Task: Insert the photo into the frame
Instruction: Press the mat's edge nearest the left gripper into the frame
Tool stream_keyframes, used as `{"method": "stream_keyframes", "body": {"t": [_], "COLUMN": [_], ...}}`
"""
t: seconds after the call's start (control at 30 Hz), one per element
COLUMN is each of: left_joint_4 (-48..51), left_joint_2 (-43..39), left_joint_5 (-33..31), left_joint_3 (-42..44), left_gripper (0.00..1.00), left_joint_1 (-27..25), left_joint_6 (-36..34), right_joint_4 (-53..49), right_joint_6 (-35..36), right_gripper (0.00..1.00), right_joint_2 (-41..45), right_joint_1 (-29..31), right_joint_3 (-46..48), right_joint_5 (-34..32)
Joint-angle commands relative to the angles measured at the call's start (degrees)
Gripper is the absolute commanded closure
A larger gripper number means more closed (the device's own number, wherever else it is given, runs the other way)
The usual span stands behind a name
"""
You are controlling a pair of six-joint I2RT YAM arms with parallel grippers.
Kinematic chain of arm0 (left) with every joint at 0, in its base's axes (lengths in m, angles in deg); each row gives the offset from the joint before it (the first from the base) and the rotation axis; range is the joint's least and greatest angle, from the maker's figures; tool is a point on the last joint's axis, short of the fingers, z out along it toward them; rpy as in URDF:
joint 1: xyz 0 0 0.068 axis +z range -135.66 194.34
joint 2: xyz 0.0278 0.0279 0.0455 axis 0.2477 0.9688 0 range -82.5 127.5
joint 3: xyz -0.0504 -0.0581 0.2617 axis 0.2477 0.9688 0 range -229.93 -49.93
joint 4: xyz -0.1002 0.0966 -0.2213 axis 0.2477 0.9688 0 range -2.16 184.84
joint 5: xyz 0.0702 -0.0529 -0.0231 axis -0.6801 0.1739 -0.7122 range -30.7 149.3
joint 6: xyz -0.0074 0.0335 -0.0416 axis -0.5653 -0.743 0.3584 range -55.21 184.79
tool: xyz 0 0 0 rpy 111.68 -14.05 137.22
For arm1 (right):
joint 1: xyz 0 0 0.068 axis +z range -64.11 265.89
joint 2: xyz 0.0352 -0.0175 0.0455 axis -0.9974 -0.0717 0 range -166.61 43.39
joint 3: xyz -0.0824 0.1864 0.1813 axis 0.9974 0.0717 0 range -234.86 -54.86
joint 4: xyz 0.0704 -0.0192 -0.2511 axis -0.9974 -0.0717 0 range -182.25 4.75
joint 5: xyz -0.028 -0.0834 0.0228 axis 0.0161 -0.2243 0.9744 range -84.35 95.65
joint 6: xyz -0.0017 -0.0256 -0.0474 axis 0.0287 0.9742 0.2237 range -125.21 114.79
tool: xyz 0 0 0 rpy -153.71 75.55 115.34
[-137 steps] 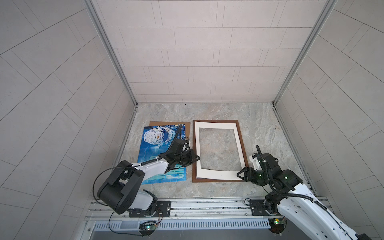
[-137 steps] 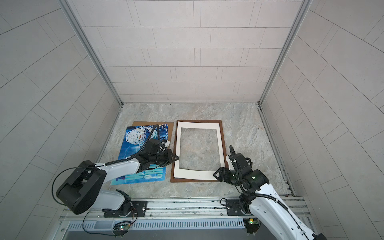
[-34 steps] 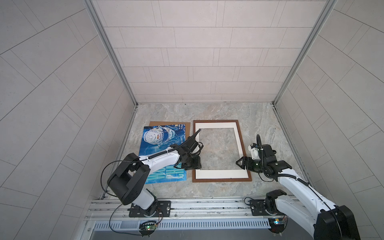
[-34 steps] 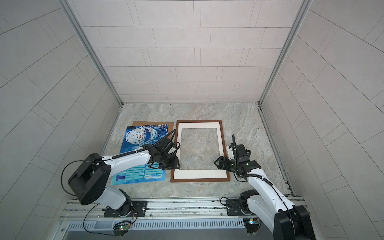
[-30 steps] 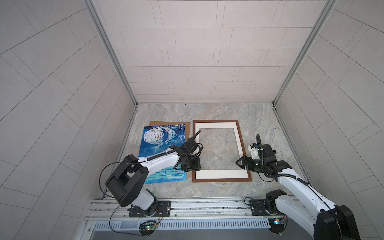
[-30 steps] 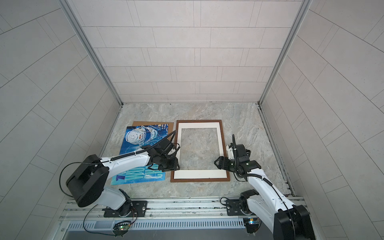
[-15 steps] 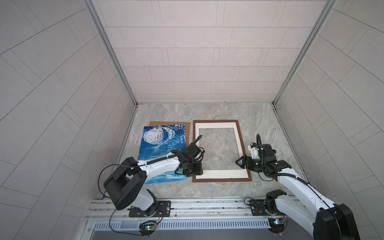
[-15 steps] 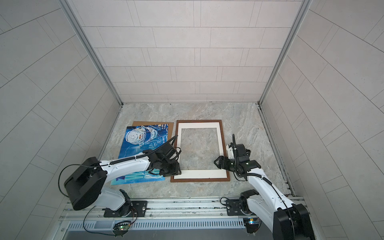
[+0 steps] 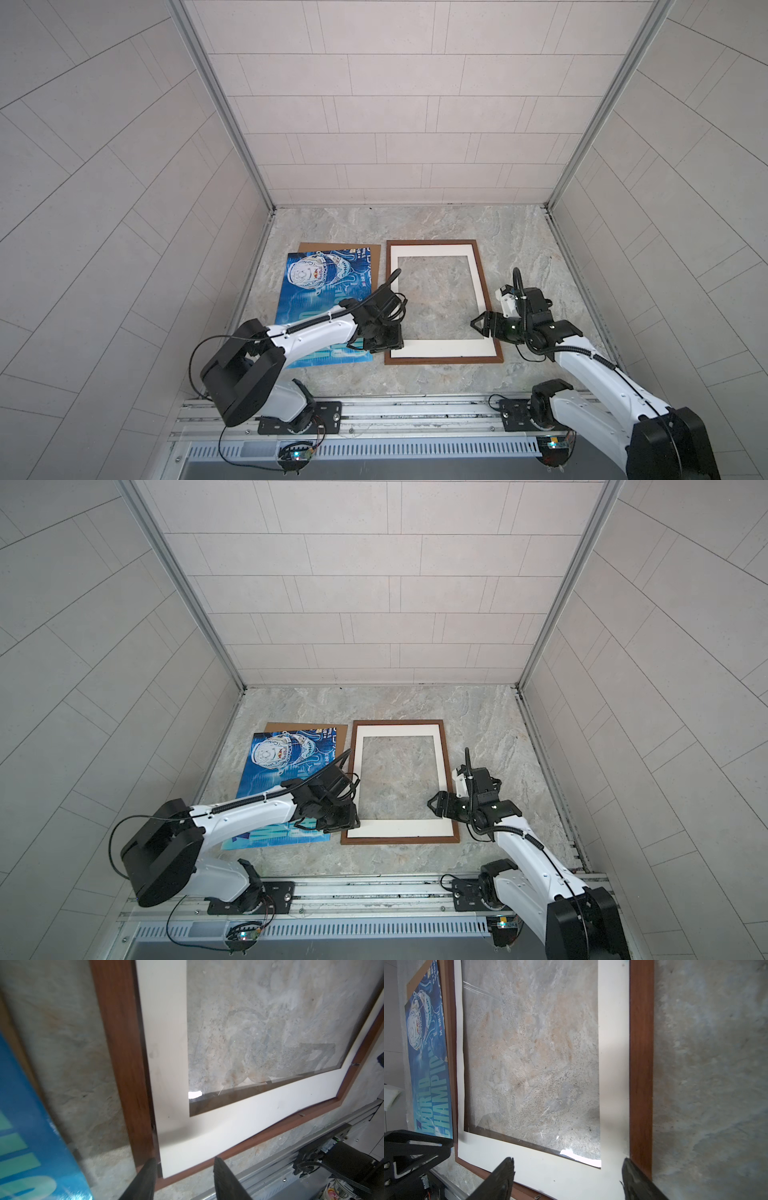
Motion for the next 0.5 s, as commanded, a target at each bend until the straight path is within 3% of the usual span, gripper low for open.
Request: {"method": "stream_keyframes", "body": {"t": [0.0,0.27,0.47], "left_joint_4": [6.77,1.84,-0.64], "left_joint_2": [-1.65,-2.49,-1.21], "left_joint_5": [0.03,0.25,0.17], "left_joint_3": [-1.43,1.93,2.76], "left_gripper": [0.47,0.46,0.46], "left_joint_1": [-0.98,-8.26,-9.47], "left_joint_6": [2.64,10.87,12.48], "right_joint_4": [0.31,1.15,1.15], "right_joint_6": [0.68,0.42,0.75], "right_gripper": [0.23,0.23,0.23], "right_joint_2": [-0.26,-0.62,-1.0], "right_joint_1": [-0.41,-0.42,-0.38], "right_joint_3": [-0.64,-0.79,-1.18], "right_joint_5": [0.22,0.4,0.55]}}
